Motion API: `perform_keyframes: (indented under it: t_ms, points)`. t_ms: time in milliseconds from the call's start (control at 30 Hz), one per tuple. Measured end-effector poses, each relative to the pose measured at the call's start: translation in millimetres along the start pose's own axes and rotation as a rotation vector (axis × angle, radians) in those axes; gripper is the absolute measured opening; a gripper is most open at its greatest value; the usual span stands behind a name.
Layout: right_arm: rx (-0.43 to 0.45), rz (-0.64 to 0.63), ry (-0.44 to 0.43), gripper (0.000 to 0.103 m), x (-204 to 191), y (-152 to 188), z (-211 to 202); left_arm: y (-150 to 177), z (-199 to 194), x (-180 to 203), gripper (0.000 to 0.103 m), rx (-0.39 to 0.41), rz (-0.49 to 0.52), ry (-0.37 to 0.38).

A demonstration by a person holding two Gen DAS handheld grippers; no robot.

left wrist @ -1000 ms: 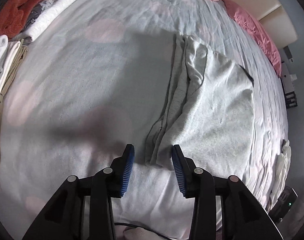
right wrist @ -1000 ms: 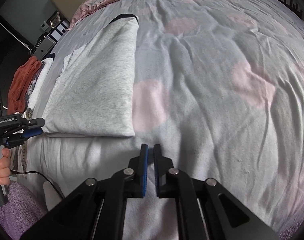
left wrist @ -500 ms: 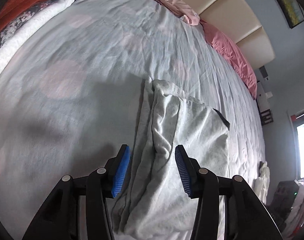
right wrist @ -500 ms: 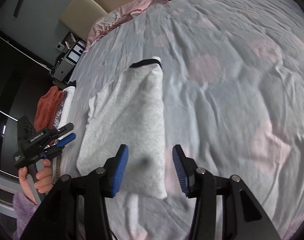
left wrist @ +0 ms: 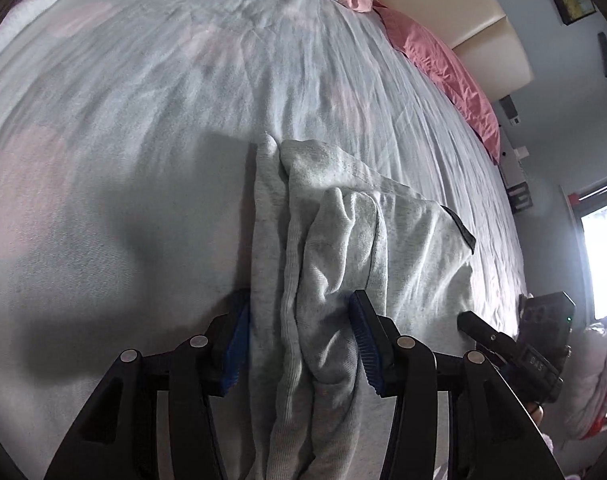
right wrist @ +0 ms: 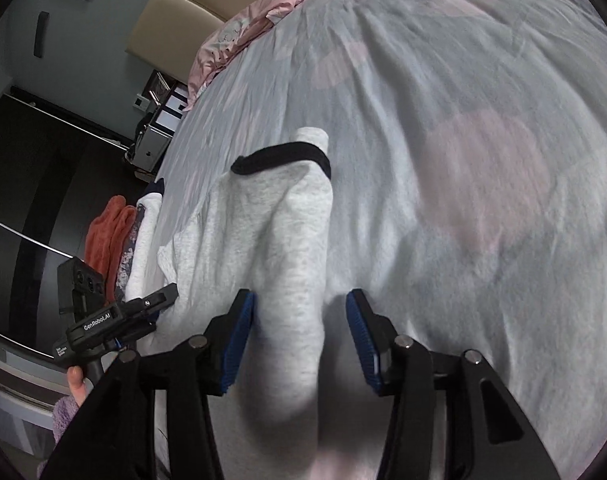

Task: Fold clothes
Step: 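Grasp the folded shirt with both tools and lift it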

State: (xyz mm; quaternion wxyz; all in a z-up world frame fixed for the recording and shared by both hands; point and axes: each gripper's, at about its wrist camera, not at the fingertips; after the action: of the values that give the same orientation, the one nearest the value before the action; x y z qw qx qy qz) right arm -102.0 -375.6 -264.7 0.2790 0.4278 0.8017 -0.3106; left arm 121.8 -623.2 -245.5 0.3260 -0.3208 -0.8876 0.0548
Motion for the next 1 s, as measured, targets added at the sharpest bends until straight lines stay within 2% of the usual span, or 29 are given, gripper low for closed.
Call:
perform_keyframes:
  t_ms: [167, 233, 267, 300, 400, 633, 833, 1000]
  points:
    - [-0.003, -0.028, -0.042, 0.047, -0.9, -3.3, 8.6, -5.6, 1.1, 4.8, 0.048, -0.004, 0.023, 0.034]
    - [-0.006, -0.029, -0.055, 0.046, -1.0, -4.1, 9.9, -4.9, -2.2, 8.0, 0.042, 0.007, 0.030, 0.035]
    - [-0.006, -0.026, -0.062, 0.044, -0.7, -4.8, 10.7, -4.5, -3.8, 9.6, 0.036, 0.013, 0.033, 0.036]
    - [-0.008, -0.020, -0.068, 0.035, 0.3, -5.5, 11.8, -4.1, -5.4, 11.2, 0.030, 0.018, 0.037, 0.036]
    - [-0.007, 0.008, -0.091, 0.021, 6.4, -5.2, 14.5, -3.0, -10.4, 16.0, 0.021, 0.035, 0.047, 0.038]
    - [0.052, -0.051, -0.081, 0.016, -16.1, -0.5, -1.8, 0.4, -23.7, 28.3, 0.019, 0.078, 0.076, 0.041]
    - [0.122, -0.177, -0.063, 0.015, -68.3, 11.9, -38.3, 26.1, -92.5, 53.8, 0.018, 0.203, 0.152, 0.016]
    - [0.153, -0.308, -0.074, 0.015, -137.0, 15.1, -64.7, 45.2, -169.0, 61.3, 0.018, 0.334, 0.171, 0.010]
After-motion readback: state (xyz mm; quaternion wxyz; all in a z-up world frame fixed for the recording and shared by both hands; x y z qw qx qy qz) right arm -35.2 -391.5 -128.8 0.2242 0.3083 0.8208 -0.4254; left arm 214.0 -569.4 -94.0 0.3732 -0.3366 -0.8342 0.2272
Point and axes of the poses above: each gripper's, at about its wrist camera, not at the fingertips, and z roughly the way its jaws point, x to its right, y to its underside, and after that the axes turned 4 degrees about z, right-handed
